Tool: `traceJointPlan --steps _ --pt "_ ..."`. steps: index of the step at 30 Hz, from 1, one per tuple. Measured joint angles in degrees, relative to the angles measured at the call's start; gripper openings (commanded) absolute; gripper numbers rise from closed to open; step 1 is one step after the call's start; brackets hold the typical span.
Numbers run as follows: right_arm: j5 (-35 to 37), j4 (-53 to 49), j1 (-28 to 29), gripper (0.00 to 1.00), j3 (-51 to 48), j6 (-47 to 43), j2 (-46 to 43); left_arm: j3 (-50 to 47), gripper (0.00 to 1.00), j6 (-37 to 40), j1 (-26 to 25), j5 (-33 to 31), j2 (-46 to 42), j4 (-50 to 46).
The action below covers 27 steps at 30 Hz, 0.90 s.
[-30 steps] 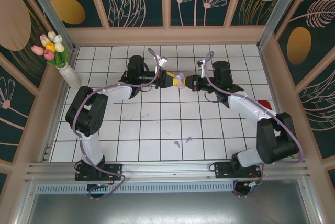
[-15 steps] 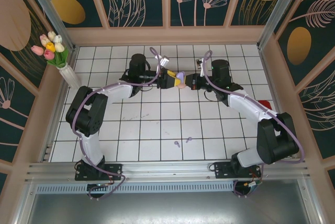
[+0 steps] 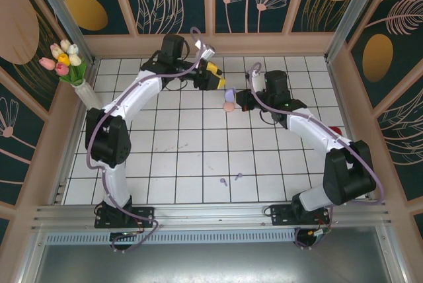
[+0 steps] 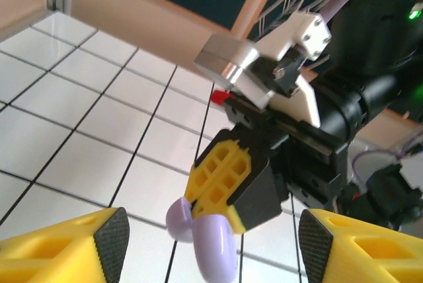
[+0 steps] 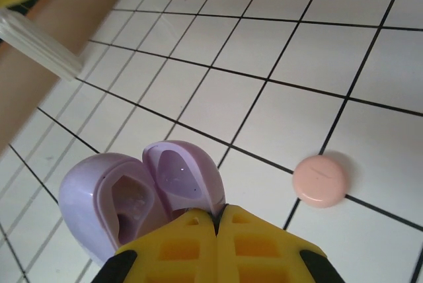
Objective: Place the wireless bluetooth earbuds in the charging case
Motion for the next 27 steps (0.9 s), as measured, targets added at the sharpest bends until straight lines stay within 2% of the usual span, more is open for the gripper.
traceJointPlan --steps 6,11,22,27 --pt "3.1 -3.0 2.3 0.0 0.7 -5.7 0.5 9.8 0.7 10.2 0.0 -1.7 8.3 -19.1" --pt "4.7 -5.0 3.3 0.0 1.7 -8.7 2.5 11.8 0.7 14.7 0.0 -2.6 11.2 -28.0" --pt "5.8 -7.2 5.3 0.0 3.2 -11.2 5.7 11.1 0.67 19.0 -0.6 -2.6 11.4 -33.6" --pt "6.3 -7.7 6.2 0.0 4.2 -11.5 6.7 11.1 0.63 19.7 -1.9 -2.6 12.8 -34.2"
